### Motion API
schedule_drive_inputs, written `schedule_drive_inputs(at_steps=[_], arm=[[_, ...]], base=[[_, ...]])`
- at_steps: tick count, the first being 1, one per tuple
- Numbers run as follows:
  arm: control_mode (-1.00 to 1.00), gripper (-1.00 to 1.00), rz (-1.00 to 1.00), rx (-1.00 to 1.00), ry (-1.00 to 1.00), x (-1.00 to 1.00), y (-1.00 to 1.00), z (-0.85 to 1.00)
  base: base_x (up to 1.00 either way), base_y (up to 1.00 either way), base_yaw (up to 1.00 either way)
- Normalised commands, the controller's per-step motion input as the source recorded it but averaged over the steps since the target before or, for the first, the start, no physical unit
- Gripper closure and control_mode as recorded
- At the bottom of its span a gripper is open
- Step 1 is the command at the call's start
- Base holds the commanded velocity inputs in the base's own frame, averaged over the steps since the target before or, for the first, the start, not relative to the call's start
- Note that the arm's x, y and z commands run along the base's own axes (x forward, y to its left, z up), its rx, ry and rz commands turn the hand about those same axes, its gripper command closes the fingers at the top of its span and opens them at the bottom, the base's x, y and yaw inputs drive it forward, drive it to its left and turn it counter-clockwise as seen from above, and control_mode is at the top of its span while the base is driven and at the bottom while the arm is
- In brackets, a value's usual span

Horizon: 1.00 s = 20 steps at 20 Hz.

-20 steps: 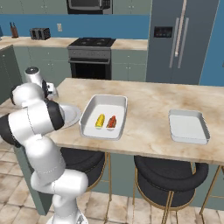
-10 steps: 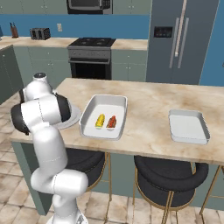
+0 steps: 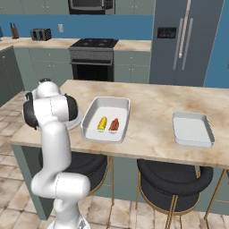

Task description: Place one cooked food and one vegetable from the large plate to each tupperware container.

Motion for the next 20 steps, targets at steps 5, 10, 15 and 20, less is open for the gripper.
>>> schedule_drive_inputs(at_steps=[5, 10, 15, 20], arm=[[-1.00, -1.00, -0.04, 0.00, 0.05, 0.09, 0.07, -0.41], [-1.00, -1.00, -0.04, 0.00, 0.01, 0.16, 0.27, -0.20], [-1.00, -1.00, 0.00, 0.00, 0.00, 0.17, 0.22, 0.00], [-1.00, -1.00, 0.00, 0.00, 0.00, 0.14, 0.01, 0.00]], base=[[0.00, 0.00, 0.00], [0.00, 0.00, 0.00], [0.00, 0.00, 0.00], [0.00, 0.00, 0.00]])
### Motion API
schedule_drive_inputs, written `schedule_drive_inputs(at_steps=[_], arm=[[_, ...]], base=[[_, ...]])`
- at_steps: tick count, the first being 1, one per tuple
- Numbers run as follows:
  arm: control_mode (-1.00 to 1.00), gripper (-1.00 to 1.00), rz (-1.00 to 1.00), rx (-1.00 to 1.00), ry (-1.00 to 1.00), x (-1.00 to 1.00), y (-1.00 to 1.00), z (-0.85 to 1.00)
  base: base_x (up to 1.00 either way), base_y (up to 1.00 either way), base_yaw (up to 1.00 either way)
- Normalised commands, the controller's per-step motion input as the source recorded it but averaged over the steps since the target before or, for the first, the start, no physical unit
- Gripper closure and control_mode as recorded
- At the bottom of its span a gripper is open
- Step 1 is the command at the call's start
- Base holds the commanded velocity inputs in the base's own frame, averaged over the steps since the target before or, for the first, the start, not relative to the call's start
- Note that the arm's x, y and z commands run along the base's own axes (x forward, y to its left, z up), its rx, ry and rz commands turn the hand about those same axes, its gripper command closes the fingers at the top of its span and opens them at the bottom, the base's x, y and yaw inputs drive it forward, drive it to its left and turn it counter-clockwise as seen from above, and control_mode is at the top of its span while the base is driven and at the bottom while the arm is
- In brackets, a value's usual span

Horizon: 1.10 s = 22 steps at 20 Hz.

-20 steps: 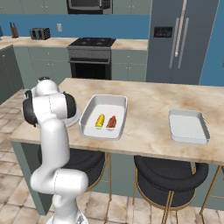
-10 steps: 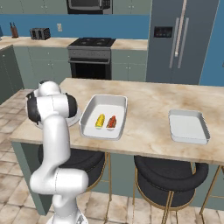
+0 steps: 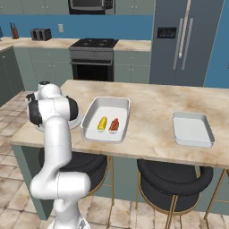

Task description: Place one cooked food and one vegetable from the large plate to each tupperware container.

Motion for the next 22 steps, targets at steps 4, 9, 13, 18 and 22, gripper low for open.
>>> schedule_drive_inputs(at_steps=[4, 9, 13, 18, 22], arm=[[-1.00, -1.00, 0.01, 0.00, -0.02, 0.06, 0.00, 0.00], [-1.00, -1.00, 0.06, -0.06, 0.00, 0.06, 0.00, -0.07], [-1.00, -1.00, 0.11, -0.05, 0.00, 0.24, 0.00, -0.08], [-1.00, -1.00, 0.08, -0.02, 0.00, 0.23, 0.00, -0.03], [-1.00, -1.00, 0.05, 0.00, 0.00, 0.18, 0.00, -0.01]], base=[[0.00, 0.00, 0.00], [0.00, 0.00, 0.00], [0.00, 0.00, 0.00], [0.00, 0.00, 0.00], [0.00, 0.00, 0.00]])
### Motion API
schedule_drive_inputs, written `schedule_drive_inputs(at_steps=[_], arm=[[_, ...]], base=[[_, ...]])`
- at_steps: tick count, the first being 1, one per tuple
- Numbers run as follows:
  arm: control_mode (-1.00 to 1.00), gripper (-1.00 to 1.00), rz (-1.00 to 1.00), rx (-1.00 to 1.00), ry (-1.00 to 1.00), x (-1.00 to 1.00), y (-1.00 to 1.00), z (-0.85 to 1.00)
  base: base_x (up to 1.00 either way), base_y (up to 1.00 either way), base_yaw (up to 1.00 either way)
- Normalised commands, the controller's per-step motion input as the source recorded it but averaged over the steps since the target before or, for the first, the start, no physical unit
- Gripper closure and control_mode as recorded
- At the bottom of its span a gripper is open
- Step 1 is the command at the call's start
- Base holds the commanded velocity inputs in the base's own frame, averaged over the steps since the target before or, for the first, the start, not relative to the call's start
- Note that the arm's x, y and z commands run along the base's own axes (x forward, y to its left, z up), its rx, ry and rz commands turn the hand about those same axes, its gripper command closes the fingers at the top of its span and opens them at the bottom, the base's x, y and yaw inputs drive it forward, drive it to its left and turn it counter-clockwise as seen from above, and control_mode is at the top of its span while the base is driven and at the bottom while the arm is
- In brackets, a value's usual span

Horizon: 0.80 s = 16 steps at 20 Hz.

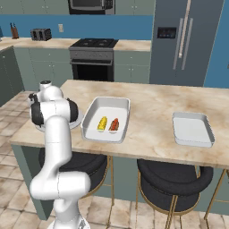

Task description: Place one cooked food and one vegetable from the large plate to each tupperware container.

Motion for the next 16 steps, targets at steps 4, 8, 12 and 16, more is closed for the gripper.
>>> schedule_drive_inputs(at_steps=[4, 8, 12, 16], arm=[[-1.00, -1.00, 0.06, 0.00, 0.05, 0.08, 0.04, -0.14], [-1.00, -1.00, 0.05, 0.00, 0.11, 0.00, 0.19, -0.24], [-1.00, -1.00, 0.05, 0.00, 0.01, 0.00, 0.15, -0.04], [-1.00, 1.00, 0.04, 0.00, 0.00, 0.00, 0.10, -0.01]], base=[[0.00, 0.00, 0.00], [0.00, 0.00, 0.00], [0.00, 0.00, 0.00], [0.00, 0.00, 0.00]])
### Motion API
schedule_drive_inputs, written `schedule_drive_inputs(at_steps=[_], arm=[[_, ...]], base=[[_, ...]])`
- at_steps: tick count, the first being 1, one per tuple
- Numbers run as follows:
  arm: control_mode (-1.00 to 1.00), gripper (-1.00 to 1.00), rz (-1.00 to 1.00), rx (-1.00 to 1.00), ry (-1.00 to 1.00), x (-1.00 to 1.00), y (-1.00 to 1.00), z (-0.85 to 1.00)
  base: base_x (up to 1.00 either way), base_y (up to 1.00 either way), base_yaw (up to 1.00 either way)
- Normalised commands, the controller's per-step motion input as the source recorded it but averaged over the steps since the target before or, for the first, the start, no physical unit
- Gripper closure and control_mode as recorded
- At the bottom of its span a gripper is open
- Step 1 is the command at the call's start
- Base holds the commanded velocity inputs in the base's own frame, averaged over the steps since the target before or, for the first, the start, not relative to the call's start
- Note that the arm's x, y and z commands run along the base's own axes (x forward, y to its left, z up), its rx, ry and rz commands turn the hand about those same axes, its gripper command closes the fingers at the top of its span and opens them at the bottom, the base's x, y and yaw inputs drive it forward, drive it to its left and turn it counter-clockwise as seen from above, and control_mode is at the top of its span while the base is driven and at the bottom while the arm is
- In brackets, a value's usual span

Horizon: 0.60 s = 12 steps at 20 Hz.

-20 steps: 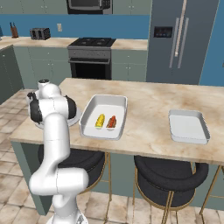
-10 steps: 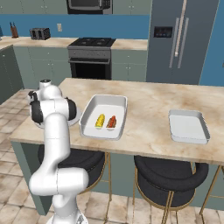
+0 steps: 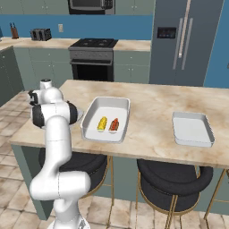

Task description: Place one cooked food and one vegetable from the large plate to each tupperware container.

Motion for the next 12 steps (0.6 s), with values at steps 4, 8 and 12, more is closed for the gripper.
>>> schedule_drive_inputs(at_steps=[4, 8, 12], arm=[[-1.00, 1.00, 0.02, 0.00, 0.00, 0.00, 0.04, -0.04], [-1.00, 1.00, 0.00, 0.00, 0.00, -0.26, 0.00, 0.00], [-1.00, 1.00, -0.08, 0.00, 0.00, -0.58, -0.02, 0.18]], base=[[0.00, 0.00, 0.00], [0.00, 0.00, 0.00], [0.00, 0.00, 0.00]])
